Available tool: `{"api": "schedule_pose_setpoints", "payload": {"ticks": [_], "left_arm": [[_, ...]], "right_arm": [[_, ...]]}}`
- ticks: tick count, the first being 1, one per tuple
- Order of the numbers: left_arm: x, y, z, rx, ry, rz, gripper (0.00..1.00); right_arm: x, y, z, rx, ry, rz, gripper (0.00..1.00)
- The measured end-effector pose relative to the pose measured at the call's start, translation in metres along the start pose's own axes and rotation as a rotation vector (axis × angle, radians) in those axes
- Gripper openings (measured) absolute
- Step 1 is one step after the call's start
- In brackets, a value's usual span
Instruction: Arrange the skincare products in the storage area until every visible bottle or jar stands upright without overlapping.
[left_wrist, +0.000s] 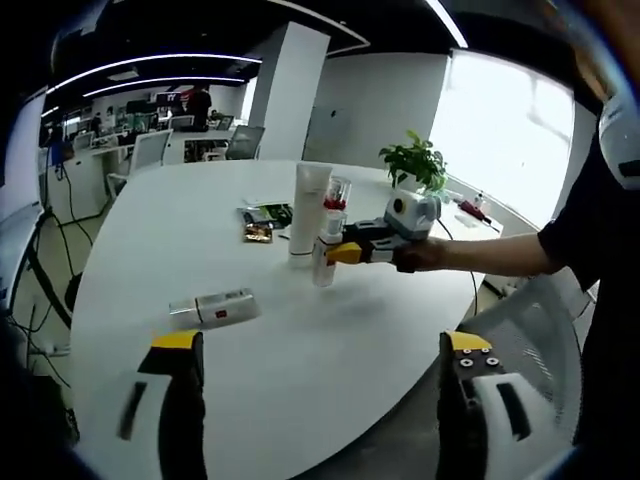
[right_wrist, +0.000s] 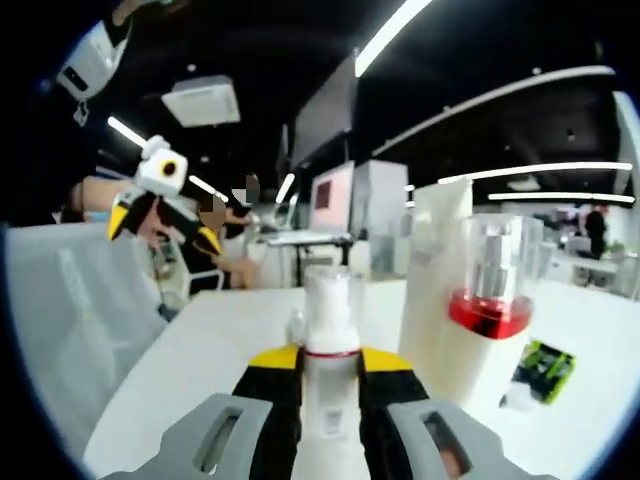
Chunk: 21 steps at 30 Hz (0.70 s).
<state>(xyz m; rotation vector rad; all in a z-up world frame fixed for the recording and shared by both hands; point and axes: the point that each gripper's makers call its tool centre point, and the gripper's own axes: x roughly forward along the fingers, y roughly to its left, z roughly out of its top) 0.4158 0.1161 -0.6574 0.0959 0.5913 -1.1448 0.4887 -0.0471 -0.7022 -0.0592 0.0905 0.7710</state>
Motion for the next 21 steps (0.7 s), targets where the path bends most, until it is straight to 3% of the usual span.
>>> {"api": "schedule_pose_setpoints", "payload": {"ticks": [11,21], "left_arm": [[0.008,0.006,-0.014,0.011,0.020,-0.021,0.90],[0.011,0.004,-0.018,0.027,0.036,-0.032,0.90]], "right_arm": [[0.003,-0.002,-0.012,0.010,-0.010,-0.006,0.13],[0.006,-0.007,-0.011,0.009,-0.016,-0.007,0.13]]}}
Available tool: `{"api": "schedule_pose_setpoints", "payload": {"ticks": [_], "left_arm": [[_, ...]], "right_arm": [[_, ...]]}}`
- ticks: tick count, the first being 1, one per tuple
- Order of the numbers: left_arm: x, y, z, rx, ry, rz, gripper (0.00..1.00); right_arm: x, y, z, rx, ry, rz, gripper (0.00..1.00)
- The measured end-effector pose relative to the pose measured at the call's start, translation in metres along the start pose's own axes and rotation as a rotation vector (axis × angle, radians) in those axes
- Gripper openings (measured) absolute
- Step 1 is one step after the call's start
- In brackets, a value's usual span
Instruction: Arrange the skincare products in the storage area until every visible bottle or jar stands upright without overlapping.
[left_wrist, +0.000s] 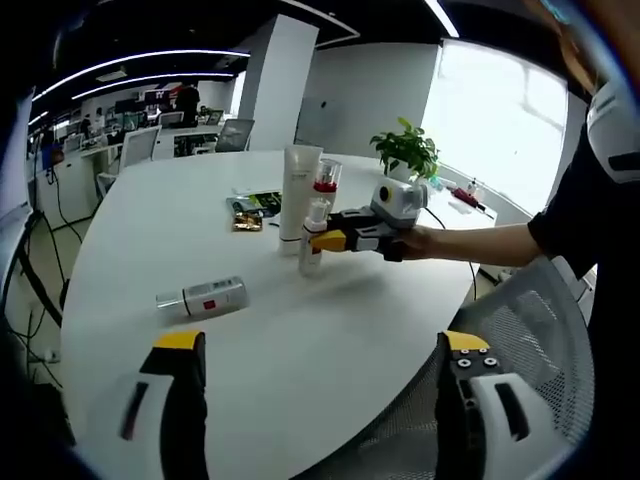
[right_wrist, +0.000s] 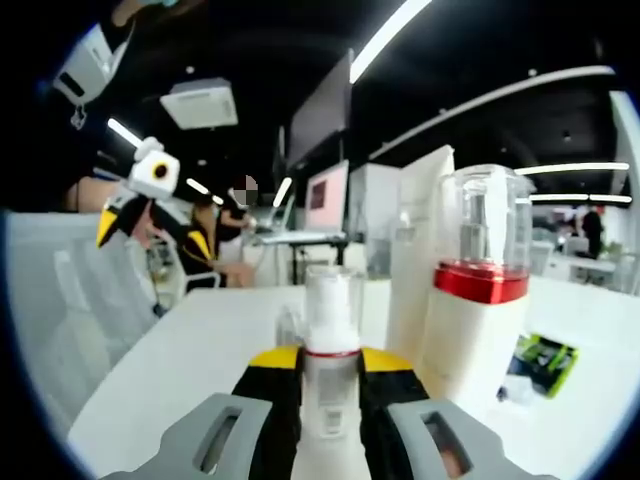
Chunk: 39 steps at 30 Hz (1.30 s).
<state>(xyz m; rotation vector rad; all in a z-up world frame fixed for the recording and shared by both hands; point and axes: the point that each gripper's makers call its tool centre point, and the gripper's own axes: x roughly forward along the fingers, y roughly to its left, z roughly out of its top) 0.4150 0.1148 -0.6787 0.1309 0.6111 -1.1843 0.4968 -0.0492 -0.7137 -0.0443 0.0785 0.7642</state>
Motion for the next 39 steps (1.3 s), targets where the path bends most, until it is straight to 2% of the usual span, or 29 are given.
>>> {"api": "schedule_pose_setpoints", "payload": {"ticks": [5,20,27,39], "left_arm": [[0.003,0.000,-0.007,0.017,0.031,0.000,0.89],[0.004,-0.001,-0.009,0.012,0.039,-0.004,0.89],[0.004,-0.001,-0.011,0.015,0.046,-0.005,0.89],[0.004,-0.002,-0.012,0.019,0.052,-0.007,0.89]], "right_arm": [[0.002,-0.003,0.000,0.004,0.001,-0.002,0.14],[0.003,-0.005,-0.002,0.025,0.001,0.008,0.14],[0.003,-0.005,-0.008,0.016,0.032,0.016,0.16],[-0.002,-0.011,-0.012,0.017,0.040,0.008,0.16]]}}
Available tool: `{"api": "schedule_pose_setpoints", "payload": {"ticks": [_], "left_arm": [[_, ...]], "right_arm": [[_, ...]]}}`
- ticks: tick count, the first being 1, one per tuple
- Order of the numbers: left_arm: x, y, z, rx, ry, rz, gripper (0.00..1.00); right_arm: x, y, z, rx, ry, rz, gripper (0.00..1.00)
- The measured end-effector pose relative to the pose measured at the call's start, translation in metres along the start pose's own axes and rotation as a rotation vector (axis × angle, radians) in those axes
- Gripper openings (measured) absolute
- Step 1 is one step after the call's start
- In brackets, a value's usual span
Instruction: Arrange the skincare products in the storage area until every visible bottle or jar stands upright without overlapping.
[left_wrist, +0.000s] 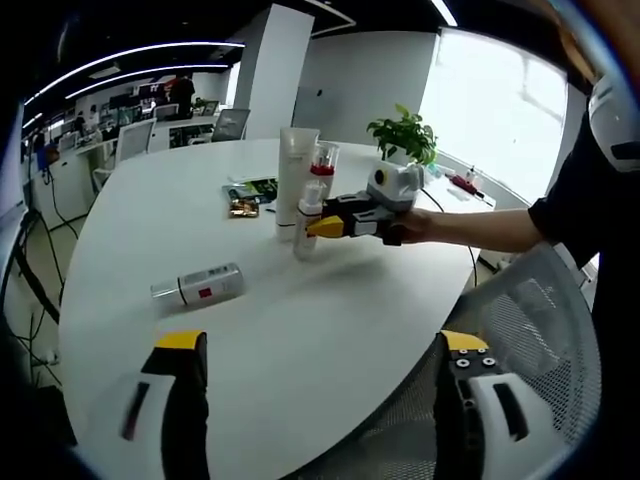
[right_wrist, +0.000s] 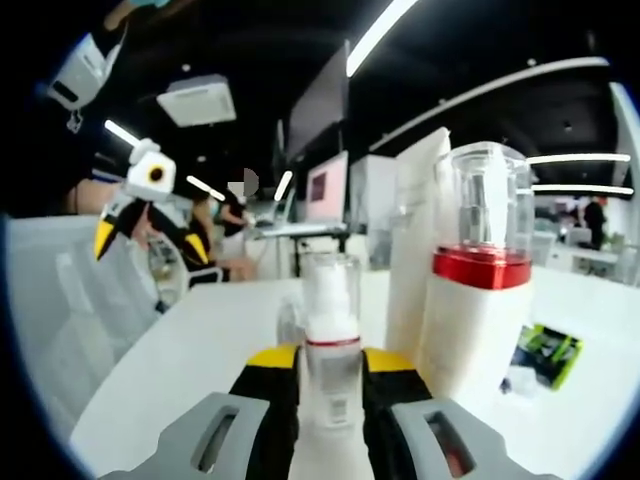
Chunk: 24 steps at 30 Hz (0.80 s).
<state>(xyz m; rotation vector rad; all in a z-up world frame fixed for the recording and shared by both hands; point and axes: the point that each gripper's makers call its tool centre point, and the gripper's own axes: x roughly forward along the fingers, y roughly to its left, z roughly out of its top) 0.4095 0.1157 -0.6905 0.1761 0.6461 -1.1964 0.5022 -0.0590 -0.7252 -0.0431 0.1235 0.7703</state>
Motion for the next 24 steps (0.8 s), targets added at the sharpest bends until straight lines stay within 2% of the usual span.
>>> {"api": "schedule_pose_setpoints", "payload": {"ticks": [10,19,24], "left_arm": [[0.000,-0.001,-0.001,-0.002,0.002,-0.007,0.89],[0.002,-0.002,-0.002,-0.013,0.010,-0.017,0.89],[0.003,0.004,-0.002,-0.034,0.009,-0.015,0.90]], "right_arm": [[-0.005,-0.001,-0.006,0.020,0.026,-0.019,0.19],[-0.026,0.000,-0.004,0.035,0.078,-0.044,0.22],[-0.041,0.005,-0.001,0.056,0.105,-0.071,0.24]]}}
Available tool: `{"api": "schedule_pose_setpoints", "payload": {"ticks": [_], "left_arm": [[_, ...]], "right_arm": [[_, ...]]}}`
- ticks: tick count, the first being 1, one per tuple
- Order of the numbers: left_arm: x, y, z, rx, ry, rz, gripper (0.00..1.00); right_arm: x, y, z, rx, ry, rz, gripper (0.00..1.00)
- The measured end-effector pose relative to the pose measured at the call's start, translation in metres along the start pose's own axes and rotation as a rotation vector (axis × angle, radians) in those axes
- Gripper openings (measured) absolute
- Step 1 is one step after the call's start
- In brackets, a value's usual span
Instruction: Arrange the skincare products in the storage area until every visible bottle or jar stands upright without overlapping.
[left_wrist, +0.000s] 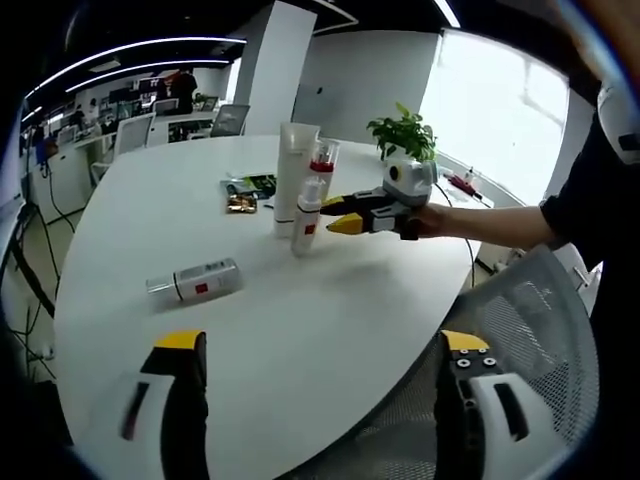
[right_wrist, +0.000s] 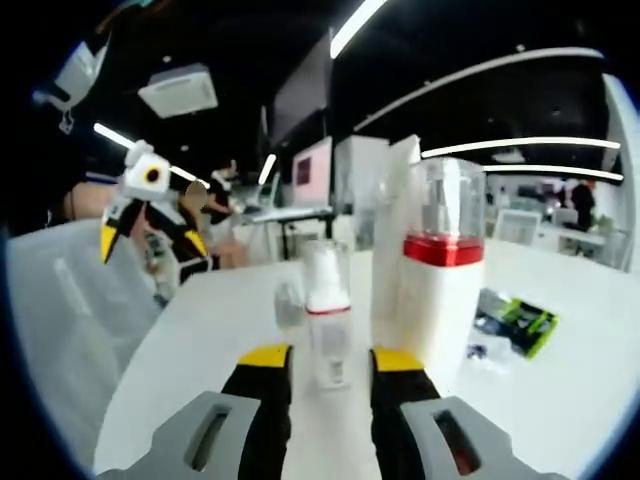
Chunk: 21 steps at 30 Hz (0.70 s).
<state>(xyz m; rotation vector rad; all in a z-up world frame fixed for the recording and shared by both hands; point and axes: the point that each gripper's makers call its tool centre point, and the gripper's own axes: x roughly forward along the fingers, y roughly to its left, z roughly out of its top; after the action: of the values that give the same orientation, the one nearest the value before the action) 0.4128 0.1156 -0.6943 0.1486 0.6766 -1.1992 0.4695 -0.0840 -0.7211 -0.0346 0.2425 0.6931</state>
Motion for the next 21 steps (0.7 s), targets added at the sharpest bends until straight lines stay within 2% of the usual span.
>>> {"api": "schedule_pose_setpoints", "payload": {"ticks": [3,10,15,21], "left_arm": [[-0.001,-0.002,0.001,-0.012,-0.002,-0.001,0.90],[-0.002,-0.003,0.007,-0.009,0.013,0.006,0.93],[-0.008,-0.003,0.022,-0.001,0.009,0.006,0.94],[-0.017,-0.005,0.039,0.010,-0.004,0.004,0.94]], "right_arm": [[-0.009,0.005,0.000,0.014,0.021,-0.018,0.30],[-0.032,0.014,0.014,0.076,0.007,-0.079,0.44],[-0.044,0.022,0.021,0.103,0.023,-0.110,0.56],[-0.063,0.026,0.035,0.141,0.025,-0.187,0.67]]}}
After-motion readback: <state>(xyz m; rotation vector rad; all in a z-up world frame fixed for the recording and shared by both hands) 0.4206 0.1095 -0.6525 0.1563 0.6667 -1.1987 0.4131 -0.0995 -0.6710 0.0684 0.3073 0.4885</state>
